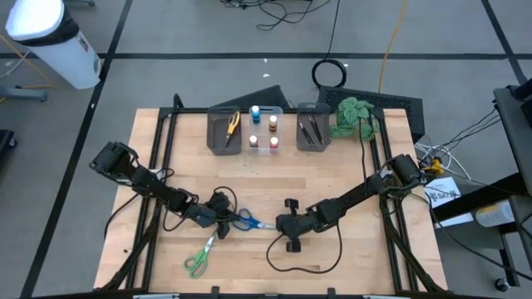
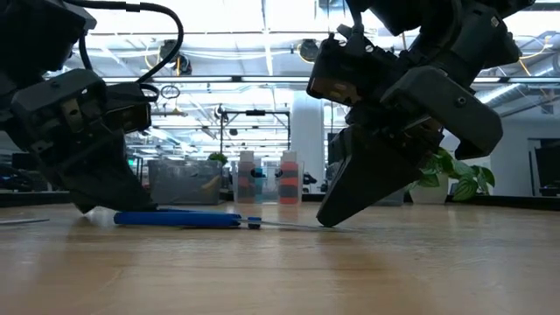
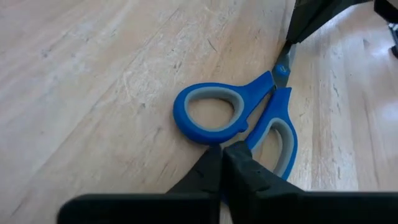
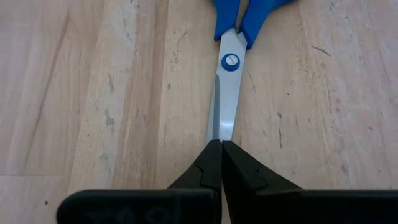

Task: Pick & Place Paint Supplies
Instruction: Put the blue scissors into the left black bin

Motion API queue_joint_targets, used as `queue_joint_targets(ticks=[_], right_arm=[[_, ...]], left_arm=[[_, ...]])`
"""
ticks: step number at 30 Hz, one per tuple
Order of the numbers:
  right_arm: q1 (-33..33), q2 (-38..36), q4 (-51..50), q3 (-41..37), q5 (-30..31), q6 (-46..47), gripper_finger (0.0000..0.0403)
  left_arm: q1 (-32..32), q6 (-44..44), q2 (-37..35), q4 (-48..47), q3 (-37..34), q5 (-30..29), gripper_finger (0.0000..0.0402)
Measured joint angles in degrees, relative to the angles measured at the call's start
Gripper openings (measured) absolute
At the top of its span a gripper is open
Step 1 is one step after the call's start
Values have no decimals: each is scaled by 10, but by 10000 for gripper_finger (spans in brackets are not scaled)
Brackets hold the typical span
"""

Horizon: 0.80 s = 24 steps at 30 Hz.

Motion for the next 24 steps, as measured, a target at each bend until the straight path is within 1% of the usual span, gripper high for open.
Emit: queue_joint_targets(ticks=[4, 7, 11, 13, 17, 20, 24], right_arm=[[0, 0, 16, 0, -2, -13, 0], [0, 1, 30, 0, -3, -15, 0], [0, 1, 26, 0, -3, -15, 0], [0, 1, 22, 0, -3, -13, 0], [0, 0, 9, 0, -4, -4, 0], [-1, 0, -3, 1, -4, 1, 0], [-3, 0, -7, 0, -5, 2, 0]], left_arm=[[0, 20, 1, 18, -1, -2, 4], [0, 22, 1, 25, 0, -2, 4], [-2, 42, 1, 27, -1, 4, 8], [-2, 47, 1, 27, -1, 2, 19], [4, 26, -14, 25, -1, -4, 53], [13, 35, -39, 23, -1, 14, 78], [19, 48, -88, 25, -2, 42, 96]])
